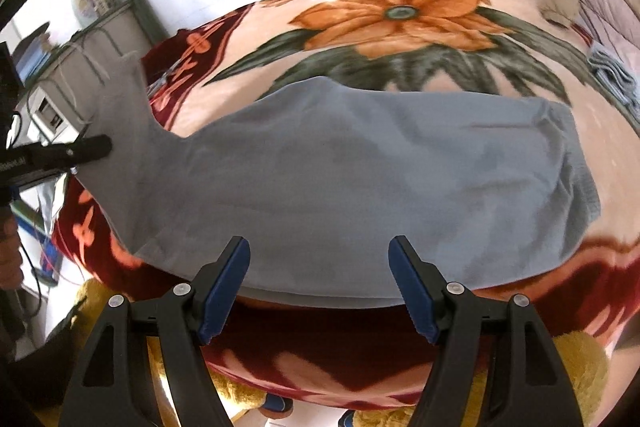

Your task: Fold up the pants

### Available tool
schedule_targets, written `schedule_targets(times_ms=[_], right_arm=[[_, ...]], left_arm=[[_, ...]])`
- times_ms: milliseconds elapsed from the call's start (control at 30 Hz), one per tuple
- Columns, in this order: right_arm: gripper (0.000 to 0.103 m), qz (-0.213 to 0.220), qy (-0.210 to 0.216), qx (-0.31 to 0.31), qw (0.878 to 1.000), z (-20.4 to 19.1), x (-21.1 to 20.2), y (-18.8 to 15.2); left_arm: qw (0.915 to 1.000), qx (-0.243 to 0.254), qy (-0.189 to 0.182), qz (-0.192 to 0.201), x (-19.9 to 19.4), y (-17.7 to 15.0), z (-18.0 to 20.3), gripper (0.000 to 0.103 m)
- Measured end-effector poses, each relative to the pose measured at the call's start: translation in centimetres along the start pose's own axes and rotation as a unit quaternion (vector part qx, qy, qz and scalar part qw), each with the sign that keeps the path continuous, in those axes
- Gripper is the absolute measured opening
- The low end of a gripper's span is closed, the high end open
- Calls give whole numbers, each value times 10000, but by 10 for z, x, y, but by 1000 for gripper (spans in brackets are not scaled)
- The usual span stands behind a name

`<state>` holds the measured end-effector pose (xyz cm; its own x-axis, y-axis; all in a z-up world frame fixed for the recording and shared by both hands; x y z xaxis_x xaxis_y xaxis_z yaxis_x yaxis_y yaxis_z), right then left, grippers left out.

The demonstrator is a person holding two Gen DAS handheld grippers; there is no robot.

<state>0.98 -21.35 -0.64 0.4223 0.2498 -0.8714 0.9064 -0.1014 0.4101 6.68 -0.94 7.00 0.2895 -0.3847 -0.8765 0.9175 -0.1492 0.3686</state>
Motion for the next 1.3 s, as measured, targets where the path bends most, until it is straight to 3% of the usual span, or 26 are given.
schedule_targets(times_ms=[167, 400, 533, 600, 667, 833, 1033, 1200, 1300], right_arm=[[73, -112, -87, 296, 9995, 24, 5, -2], [73, -317, -120, 479, 9983, 37, 16, -5], [73, -402, -125, 486, 9979, 35, 22, -5], [73, -443, -107, 493, 9977, 34, 24, -5], [73, -496, -91, 483, 9976, 31, 27, -5], [73, -562, 33, 426, 9975, 15, 32, 2], [73, -607, -31, 166, 9980, -5, 34, 9], [73, -723, 128, 226, 9970, -15, 39, 13], [73, -791, 200, 284, 9963, -18, 41, 13]], left_arm=[[9978, 409, -208, -487, 51, -3, 50, 15], [9938, 636, -17, -917, 110, -19, 67, 15], [9921, 604, -179, -1084, 114, -30, 64, 22], [9926, 639, -127, -1028, 107, -32, 63, 32], [9940, 707, -39, -839, 93, -33, 60, 44], [9966, 483, 310, -600, 71, -36, 29, 50], [9968, -125, 502, -614, 68, -47, -21, 50], [9921, -176, 1039, -687, 74, -57, -46, 50], [9902, -236, 1124, -796, 83, -63, -54, 50]])
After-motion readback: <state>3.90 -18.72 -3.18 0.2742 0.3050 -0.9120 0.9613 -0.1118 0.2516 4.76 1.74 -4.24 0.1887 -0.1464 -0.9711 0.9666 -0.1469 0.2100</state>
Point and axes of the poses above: each gripper's, at about its wrist camera, not at the fingertips, and x roughly the way its jaws point, z to its right, y to its top, the point moved 9 cm from there along x, roughly the way its jaws point, and after that the axes turned 10 degrees about -z, right-handed, at the moved point
